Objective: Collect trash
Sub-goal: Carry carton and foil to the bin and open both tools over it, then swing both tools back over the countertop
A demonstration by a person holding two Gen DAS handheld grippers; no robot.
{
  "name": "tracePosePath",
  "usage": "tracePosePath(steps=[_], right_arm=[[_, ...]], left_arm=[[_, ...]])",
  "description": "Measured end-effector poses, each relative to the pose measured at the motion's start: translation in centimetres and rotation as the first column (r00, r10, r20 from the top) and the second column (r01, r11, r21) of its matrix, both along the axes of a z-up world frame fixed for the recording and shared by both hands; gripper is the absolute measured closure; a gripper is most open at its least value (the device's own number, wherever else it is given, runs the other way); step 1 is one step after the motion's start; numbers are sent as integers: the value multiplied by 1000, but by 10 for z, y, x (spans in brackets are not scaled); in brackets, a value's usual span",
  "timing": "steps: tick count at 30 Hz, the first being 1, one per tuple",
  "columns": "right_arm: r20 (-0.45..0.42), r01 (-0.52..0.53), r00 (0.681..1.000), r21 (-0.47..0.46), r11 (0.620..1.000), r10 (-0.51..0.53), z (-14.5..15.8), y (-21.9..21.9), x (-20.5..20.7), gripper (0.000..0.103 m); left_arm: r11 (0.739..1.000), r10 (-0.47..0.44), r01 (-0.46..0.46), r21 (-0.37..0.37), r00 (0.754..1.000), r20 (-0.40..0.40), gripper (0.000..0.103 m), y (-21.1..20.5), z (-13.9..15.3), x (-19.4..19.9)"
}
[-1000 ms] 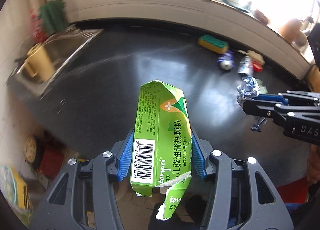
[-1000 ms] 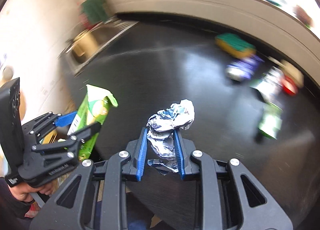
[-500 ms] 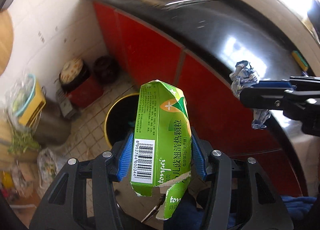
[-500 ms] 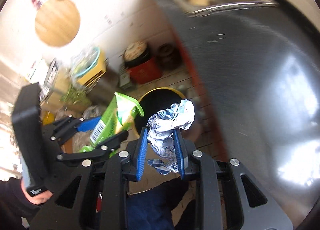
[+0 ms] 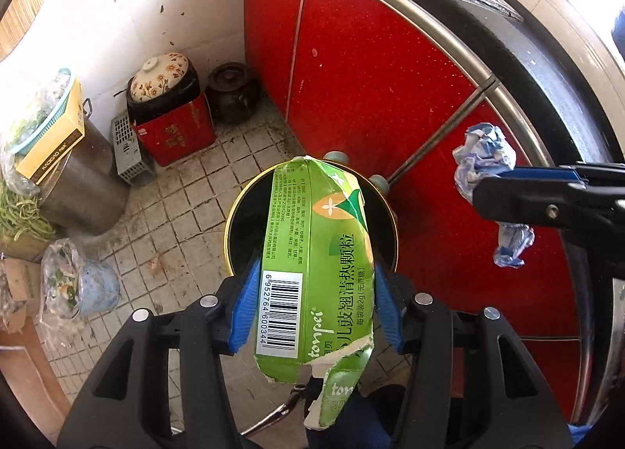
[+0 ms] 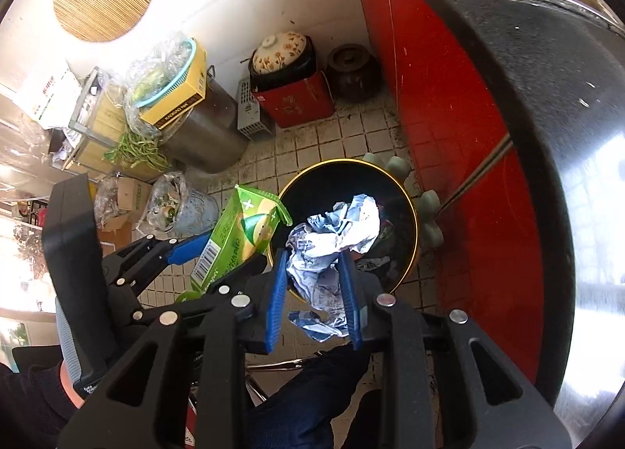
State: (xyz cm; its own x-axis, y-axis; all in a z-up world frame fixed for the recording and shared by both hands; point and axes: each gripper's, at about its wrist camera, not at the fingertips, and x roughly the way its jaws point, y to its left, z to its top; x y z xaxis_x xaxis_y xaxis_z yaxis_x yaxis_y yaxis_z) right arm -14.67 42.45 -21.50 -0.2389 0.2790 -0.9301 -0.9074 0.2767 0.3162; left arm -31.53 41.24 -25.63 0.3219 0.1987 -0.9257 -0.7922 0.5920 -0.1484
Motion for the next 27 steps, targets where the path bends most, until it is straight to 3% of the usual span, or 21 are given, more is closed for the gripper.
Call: tracePosePath(steps=[3,5,6,7,9,13,19,24,27], right_arm=[[22,-7,1000,3,1000,7,2,6,0,76],[26,-11,1000,1,1000,11,3,9,0,73],[27,-10,1000,-1,1000,10,3,11,1,64],[32,-5,999,1,1000,5,4,12,3,58],[35,6,999,12,1000,-6,7,9,7,40],[37,14,999,20,1000,-14,15,4,14,39],[50,111,992,67,992,-115,52,-44,49,31],[131,274,946,155,949,-295,109,-129,95,21],[190,400,880,195,895,-435,139,-197,125,21]], left_arm=[[1000,-4,4,-12,1000,7,51,-1,-4,0],[1000,-10,11,-18,1000,10,45,-1,-5,1],[1000,-13,13,-12,1000,9,35,-1,-5,2],[1000,-14,14,-2,1000,7,31,-1,-5,2],[1000,-19,19,-1,1000,8,31,-1,-5,4],[1000,-15,15,7,1000,-1,25,-1,-2,5],[996,-48,50,74,998,-33,10,-19,29,16],[976,-160,162,149,987,-24,8,-60,72,53],[938,-290,282,202,957,11,7,-97,98,92]])
